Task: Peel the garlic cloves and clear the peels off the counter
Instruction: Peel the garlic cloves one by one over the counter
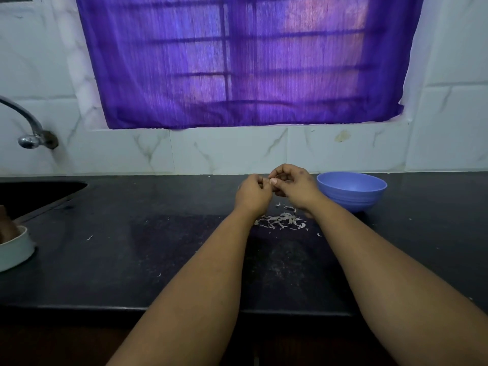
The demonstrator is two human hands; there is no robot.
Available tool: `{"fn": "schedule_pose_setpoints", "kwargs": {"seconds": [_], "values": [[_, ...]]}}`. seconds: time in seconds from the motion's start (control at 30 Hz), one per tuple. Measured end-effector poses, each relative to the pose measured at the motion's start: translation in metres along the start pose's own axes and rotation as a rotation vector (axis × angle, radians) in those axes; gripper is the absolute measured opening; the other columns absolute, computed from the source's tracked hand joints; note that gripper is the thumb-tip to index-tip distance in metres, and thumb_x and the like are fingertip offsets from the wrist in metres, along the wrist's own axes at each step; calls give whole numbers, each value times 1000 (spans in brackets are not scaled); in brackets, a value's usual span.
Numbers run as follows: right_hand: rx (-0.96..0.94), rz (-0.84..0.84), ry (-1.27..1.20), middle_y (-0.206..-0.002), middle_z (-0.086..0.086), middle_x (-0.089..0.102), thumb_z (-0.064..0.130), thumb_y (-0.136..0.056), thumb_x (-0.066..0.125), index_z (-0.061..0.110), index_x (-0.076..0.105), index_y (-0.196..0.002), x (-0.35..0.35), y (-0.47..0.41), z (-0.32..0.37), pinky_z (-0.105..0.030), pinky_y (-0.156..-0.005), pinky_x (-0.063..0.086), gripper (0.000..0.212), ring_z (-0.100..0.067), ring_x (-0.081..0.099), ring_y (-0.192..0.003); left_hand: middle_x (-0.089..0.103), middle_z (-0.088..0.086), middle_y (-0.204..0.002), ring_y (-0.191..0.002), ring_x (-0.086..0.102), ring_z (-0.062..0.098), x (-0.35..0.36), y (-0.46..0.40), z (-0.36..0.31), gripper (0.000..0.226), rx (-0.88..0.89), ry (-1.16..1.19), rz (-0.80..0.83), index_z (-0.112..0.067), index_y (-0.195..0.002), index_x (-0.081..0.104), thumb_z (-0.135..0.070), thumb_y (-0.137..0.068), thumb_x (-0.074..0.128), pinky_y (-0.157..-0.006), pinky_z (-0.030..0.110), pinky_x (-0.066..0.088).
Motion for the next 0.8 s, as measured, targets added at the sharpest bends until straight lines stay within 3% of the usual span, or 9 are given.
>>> {"fn": "schedule_pose_setpoints", "kwargs": {"seconds": [0.17,0.3,0.43,0.6,0.7,0.8], "values": [[84,-6,-215,-79,-6,63,-2,-94,54,11,61,-88,1,-2,-12,-25,-75,55,16,-13,62,-73,65,12,-97,-82,57,26,5,3,6,17,-78,186,19,-20,-80,51,-26,-94,44,-84,49,51],[122,-2,-316,-75,-6,62,-4,-94,52,8,60,-87,4,0,-13,-21,-70,56,16,-13,62,-71,58,9,-88,-80,53,25,5,4,5,21,-107,200,29,-19,-74,47,-27,-91,36,-82,49,51],[138,5,-344,-76,-8,62,-5,-94,52,6,59,-87,5,1,-14,-19,-67,57,15,-12,63,-70,58,11,-93,-83,54,26,6,4,6,22,-107,170,40,-17,-77,46,-25,-95,34,-80,46,49],[103,36,-384,-83,-9,66,-4,-87,63,5,63,-88,6,3,-9,-28,-82,58,9,-18,65,-82,60,14,-104,-88,54,26,7,4,4,20,-86,179,59,-15,-88,47,-27,-98,35,-85,45,49],[133,28,-455,-81,-9,65,-6,-86,62,4,62,-87,4,4,-10,-26,-78,59,10,-17,66,-79,57,16,-101,-86,49,23,8,4,1,20,-63,179,74,-15,-84,44,-24,-99,34,-79,41,46],[175,36,-500,-81,-8,65,-7,-87,61,4,62,-86,6,5,-11,-24,-76,58,12,-16,65,-78,60,21,-110,-86,48,22,8,5,0,25,-49,147,68,-6,-95,51,-23,-99,33,-79,37,44]]}}
Point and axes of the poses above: each hand's wrist, its own y-axis away from the middle knuckle, its own x-axis out of the palm, z = x × y, the point moved 10 cm from there along -y, towards the middle knuckle
